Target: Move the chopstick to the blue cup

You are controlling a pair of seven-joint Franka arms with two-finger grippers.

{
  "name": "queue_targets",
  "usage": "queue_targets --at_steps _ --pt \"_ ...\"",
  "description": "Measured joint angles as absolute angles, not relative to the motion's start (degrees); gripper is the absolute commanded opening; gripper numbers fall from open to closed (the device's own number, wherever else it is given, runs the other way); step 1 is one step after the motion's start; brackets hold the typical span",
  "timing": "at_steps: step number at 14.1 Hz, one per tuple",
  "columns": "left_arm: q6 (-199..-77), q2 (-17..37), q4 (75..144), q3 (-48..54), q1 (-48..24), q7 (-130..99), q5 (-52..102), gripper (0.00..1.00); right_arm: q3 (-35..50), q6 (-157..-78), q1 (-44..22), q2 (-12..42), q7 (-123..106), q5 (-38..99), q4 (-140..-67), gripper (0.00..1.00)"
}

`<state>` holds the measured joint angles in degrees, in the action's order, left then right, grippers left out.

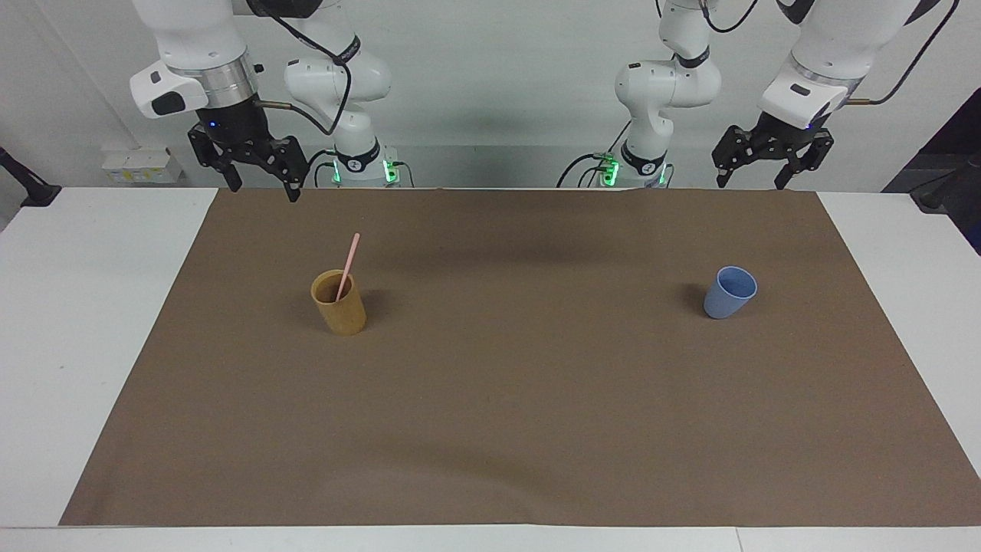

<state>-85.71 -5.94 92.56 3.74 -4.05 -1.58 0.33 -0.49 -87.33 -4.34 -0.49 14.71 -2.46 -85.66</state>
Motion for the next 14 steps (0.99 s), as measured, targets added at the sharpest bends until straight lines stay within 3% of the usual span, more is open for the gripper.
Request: queue_targets --at_steps 11,14 --pt "-85.53 -5.95 92.62 3.51 -3.84 -1.48 0.33 1.00 -0.47 -86.76 -4.35 -0.51 14.04 -2.43 -86.00 1.00" --pt "-85.97 -6.04 94.09 3.33 0.05 3.58 0.30 1.00 -0.47 -86.64 -4.35 -0.52 14.04 -2.43 -86.00 1.00"
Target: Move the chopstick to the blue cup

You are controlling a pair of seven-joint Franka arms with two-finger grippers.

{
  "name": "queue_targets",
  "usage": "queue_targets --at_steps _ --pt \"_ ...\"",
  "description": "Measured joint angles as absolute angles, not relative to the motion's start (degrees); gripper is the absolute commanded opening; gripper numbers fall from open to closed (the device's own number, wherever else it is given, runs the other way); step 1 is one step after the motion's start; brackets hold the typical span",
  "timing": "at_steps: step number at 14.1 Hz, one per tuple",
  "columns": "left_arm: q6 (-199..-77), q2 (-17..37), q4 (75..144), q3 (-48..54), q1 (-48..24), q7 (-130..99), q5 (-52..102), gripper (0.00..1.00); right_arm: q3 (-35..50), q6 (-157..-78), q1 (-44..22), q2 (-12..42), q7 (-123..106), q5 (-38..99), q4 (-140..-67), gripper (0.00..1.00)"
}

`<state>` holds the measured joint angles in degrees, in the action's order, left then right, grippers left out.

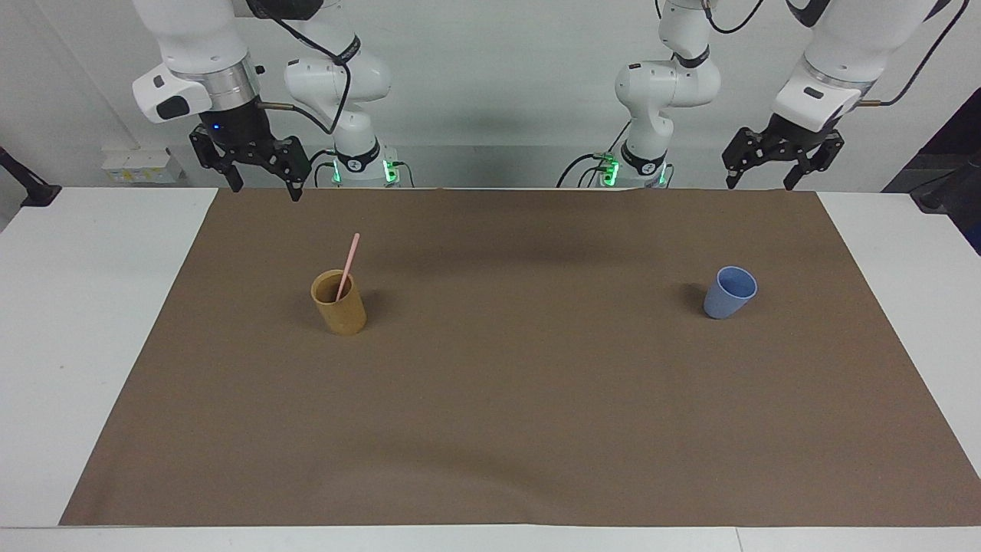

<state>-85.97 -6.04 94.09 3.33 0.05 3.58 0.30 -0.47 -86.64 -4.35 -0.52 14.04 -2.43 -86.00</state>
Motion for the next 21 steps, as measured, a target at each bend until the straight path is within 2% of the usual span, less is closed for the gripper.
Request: queue_targets --at_steps 2,7,11,14,17,20,21 --pt "-90.54 -6.05 98.46 3.03 3.57 7.84 0.30 1.00 -0.48 -86.55 -4.35 -0.53 14.04 -2.43 -86.00 1.00" --pt "-115.34 -3.66 117.13 2.76 9.08 15.43 0.30 1.00 -0.57 -85.84 -4.22 -0.55 14.04 -2.43 -86.00 1.00" --pt "-121.99 1.06 120.04 3.11 9.34 15.84 0.30 1.00 -0.55 -85.92 -4.25 -0.56 14.04 -2.43 -86.00 1.00" --pt "-122.92 1.81 120.33 3.26 9.34 17.00 0.30 1.00 -0.50 -86.54 -4.32 -0.57 14.04 -2.43 -86.00 1.00" --pt "-122.97 1.88 120.42 3.22 9.34 18.47 0.30 0.70 -0.50 -86.60 -4.32 -0.57 14.04 -2.43 -86.02 1.00" --pt "-124.06 2.67 120.69 3.23 9.34 18.77 0.30 0.50 -0.50 -86.90 -4.32 -0.57 14.04 -2.43 -86.27 1.00" --pt "-124.35 3.05 120.78 3.26 9.34 18.89 0.30 0.39 -0.50 -86.95 -4.32 -0.57 14.04 -2.43 -86.37 1.00"
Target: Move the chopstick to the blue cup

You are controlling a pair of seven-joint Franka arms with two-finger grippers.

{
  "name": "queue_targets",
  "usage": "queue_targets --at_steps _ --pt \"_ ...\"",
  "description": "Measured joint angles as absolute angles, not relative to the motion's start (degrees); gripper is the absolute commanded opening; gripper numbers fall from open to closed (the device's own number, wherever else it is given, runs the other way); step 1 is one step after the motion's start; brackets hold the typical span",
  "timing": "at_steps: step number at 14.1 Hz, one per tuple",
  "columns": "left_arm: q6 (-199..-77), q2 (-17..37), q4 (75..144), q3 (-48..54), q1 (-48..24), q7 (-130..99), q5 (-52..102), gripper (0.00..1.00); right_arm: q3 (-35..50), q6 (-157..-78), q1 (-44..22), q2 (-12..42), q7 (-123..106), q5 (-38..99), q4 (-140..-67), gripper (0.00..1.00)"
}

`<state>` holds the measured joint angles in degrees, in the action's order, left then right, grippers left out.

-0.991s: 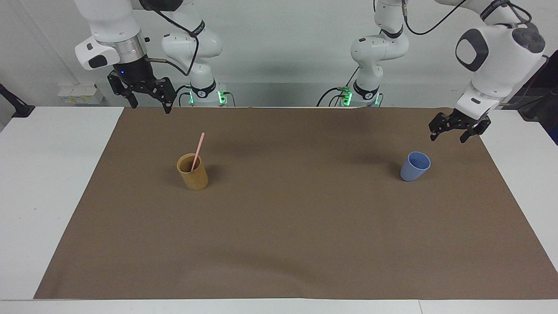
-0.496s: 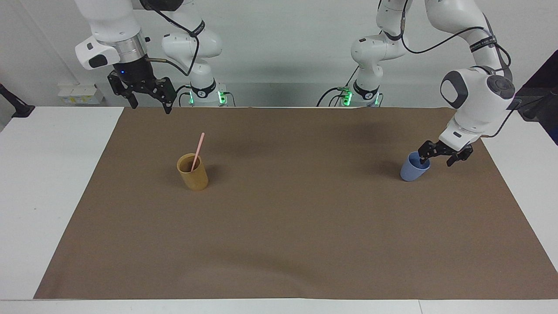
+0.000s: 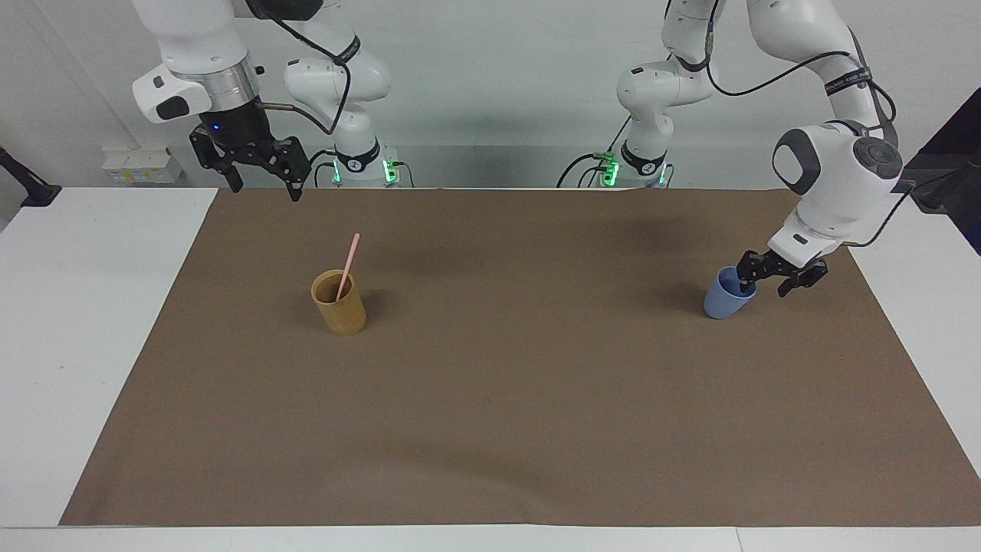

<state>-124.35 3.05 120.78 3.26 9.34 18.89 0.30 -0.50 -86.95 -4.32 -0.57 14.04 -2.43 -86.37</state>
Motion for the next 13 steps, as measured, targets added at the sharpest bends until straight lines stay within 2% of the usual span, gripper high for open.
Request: queue_targets --at_steps 2,4,6,13 --pt "-125.14 3.81 120.99 3.27 9.34 18.93 0.30 0.20 -0.49 -87.00 -4.33 -0.57 14.04 -2.43 -86.46 1.00" --pt "-125.46 4.29 121.19 3.32 9.34 19.04 0.30 0.05 -0.45 -87.02 -4.36 -0.57 14.04 -2.43 -86.50 1.00" --pt "-125.47 4.41 121.20 3.47 9.31 19.14 0.30 0.00 -0.44 -87.03 -4.36 -0.57 14.04 -2.43 -86.54 1.00" --pt "-124.92 3.98 120.89 4.21 8.61 17.70 0.51 0.00 -0.44 -87.05 -4.37 -0.57 14.04 -2.43 -86.58 1.00"
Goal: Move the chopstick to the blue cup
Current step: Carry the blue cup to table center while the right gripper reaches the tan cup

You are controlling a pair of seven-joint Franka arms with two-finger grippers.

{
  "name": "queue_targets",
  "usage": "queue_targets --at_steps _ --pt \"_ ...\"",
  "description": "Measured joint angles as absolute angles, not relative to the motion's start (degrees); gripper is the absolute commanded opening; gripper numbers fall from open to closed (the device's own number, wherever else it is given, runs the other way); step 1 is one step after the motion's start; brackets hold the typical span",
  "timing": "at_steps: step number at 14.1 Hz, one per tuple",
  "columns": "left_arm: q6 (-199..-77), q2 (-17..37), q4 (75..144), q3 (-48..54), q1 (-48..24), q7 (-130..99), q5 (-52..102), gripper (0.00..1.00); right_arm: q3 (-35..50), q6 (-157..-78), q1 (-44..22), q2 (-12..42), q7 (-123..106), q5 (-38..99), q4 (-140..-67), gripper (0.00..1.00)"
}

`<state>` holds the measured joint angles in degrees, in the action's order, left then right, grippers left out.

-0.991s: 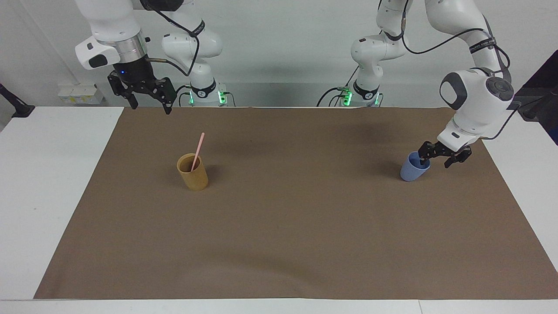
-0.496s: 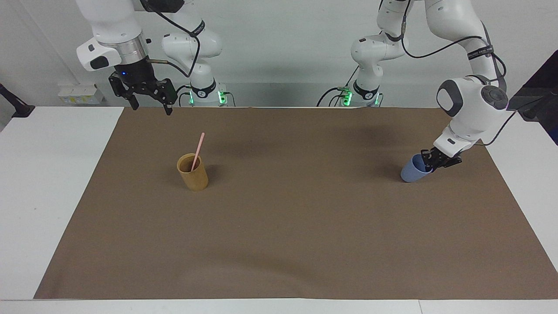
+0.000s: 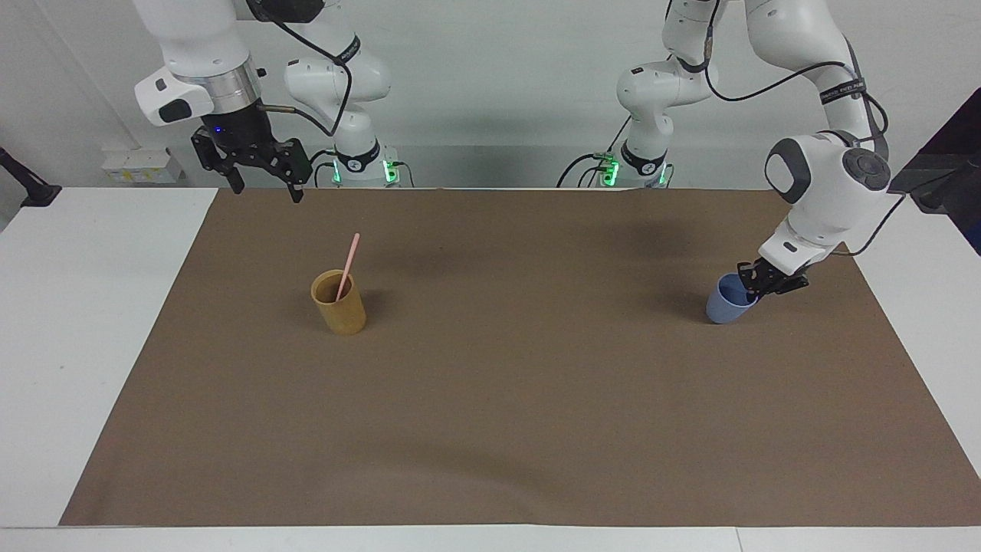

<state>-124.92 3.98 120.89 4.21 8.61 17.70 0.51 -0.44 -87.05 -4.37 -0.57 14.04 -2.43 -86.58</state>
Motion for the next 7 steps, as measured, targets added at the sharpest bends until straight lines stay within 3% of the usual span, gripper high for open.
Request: queue_targets --at_steps 2,7 --pt "-122.00 3.88 119.39 4.48 4.46 10.82 0.53 0.00 -0.44 -87.06 -4.37 -0.57 14.04 -2.43 -86.58 1.00" --pt "-118.96 2.92 116.99 5.34 -13.79 -15.16 0.95 0.00 -0.44 -87.06 -4.37 -0.57 14.04 -2.43 -86.61 1.00"
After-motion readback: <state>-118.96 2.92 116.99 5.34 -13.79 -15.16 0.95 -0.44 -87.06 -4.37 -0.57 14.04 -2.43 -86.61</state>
